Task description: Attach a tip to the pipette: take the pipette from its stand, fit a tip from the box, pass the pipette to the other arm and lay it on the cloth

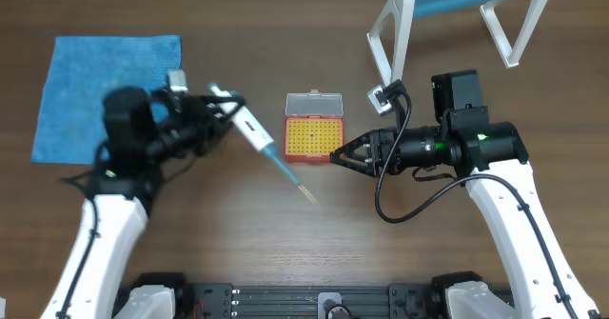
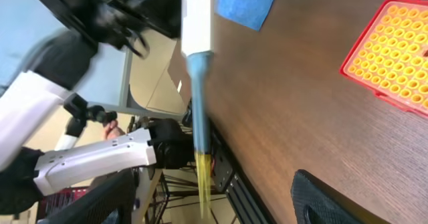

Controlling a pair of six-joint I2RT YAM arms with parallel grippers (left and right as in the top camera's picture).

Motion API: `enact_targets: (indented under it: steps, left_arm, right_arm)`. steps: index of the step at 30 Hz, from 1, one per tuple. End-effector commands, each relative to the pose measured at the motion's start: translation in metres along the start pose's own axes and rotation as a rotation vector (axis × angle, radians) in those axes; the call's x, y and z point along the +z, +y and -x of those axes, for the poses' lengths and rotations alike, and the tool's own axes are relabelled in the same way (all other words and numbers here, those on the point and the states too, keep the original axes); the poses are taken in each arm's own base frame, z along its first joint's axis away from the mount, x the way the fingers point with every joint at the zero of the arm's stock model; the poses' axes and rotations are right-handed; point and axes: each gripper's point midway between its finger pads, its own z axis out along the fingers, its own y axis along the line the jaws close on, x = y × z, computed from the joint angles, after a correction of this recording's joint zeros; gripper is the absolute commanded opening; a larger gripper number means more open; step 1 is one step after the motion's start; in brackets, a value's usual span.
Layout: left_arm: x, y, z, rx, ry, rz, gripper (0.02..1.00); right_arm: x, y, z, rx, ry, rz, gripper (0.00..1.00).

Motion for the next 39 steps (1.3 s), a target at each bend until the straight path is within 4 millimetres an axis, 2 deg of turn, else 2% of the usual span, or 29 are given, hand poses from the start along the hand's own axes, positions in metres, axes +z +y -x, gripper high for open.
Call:
enact_targets:
  steps: [1,2,4,6,9,10,11,14,16,17,19,22,23,26,29,32,37,39]
  left_arm:
    - [-0.05,-0.039,0.063,0.259,-0.082,0.129,0.029]
    - [-0.065,-0.043,0.086,0.282,-0.092,0.212,0.029]
    - [-0.079,-0.039,0.11,0.3,-0.106,0.342,0.031]
    - [-0.102,-0.024,0.144,0.318,-0.103,0.613,0.029]
    - [-0.14,0.004,0.177,0.324,-0.052,0.986,0.029]
    - [-0.154,0.019,0.191,0.322,-0.032,1.133,0.029]
    - [-0.158,0.029,0.2,0.325,-0.025,1.198,0.027]
    - [-0.145,0.061,0.225,0.369,0.044,1.255,0.031]
    - [-0.135,0.09,0.239,0.37,0.104,1.268,0.031]
    - [-0.127,0.118,0.245,0.353,0.172,1.28,0.029]
    - [-0.121,0.147,0.255,0.348,0.221,1.304,0.029]
    - [-0.113,0.184,0.293,0.38,0.153,1.333,0.027]
    - [-0.113,0.189,0.298,0.411,0.165,1.345,0.029]
    - [-0.109,0.186,0.308,0.544,0.209,1.349,0.029]
    - [-0.095,0.184,0.313,0.639,0.24,1.306,0.029]
    - [-0.076,0.189,0.313,0.653,0.247,1.211,0.029]
    - [-0.06,0.226,0.304,0.607,0.329,1.186,0.029]
    - [-0.061,0.231,0.308,0.613,0.331,1.211,0.029]
  right_arm:
    - [-0.002,0.002,0.003,0.015,-0.008,0.001,0.757]
    - [-0.002,0.002,0.004,0.031,-0.01,0.001,0.755]
    - [-0.002,0.003,0.006,0.042,-0.017,0.002,0.755]
    - [-0.002,0.003,0.007,0.037,-0.019,0.002,0.755]
    - [-0.002,0.003,0.007,0.042,-0.019,0.001,0.755]
    - [-0.002,0.002,0.007,0.071,-0.019,-0.002,0.755]
    - [-0.002,0.002,0.007,0.088,-0.019,-0.001,0.755]
    - [-0.001,0.003,0.006,0.169,-0.016,0.001,0.752]
    - [0.004,0.0,0.003,0.201,-0.001,-0.029,0.755]
    - [0.009,-0.006,0.0,0.202,0.01,-0.077,0.755]
    - [0.017,-0.009,-0.002,0.191,0.022,-0.125,0.755]
    - [0.03,-0.001,0.003,0.169,0.018,-0.119,0.755]
    - [0.032,0.0,0.006,0.193,0.009,-0.122,0.755]
    - [0.036,-0.005,0.009,0.214,-0.01,-0.169,0.755]
    - [0.042,-0.005,0.007,0.238,-0.007,-0.191,0.755]
    - [0.048,-0.006,0.01,0.222,-0.026,-0.221,0.757]
    - [0.048,-0.002,0.025,0.211,-0.077,-0.205,0.755]
    - [0.049,-0.002,0.026,0.21,-0.08,-0.203,0.755]
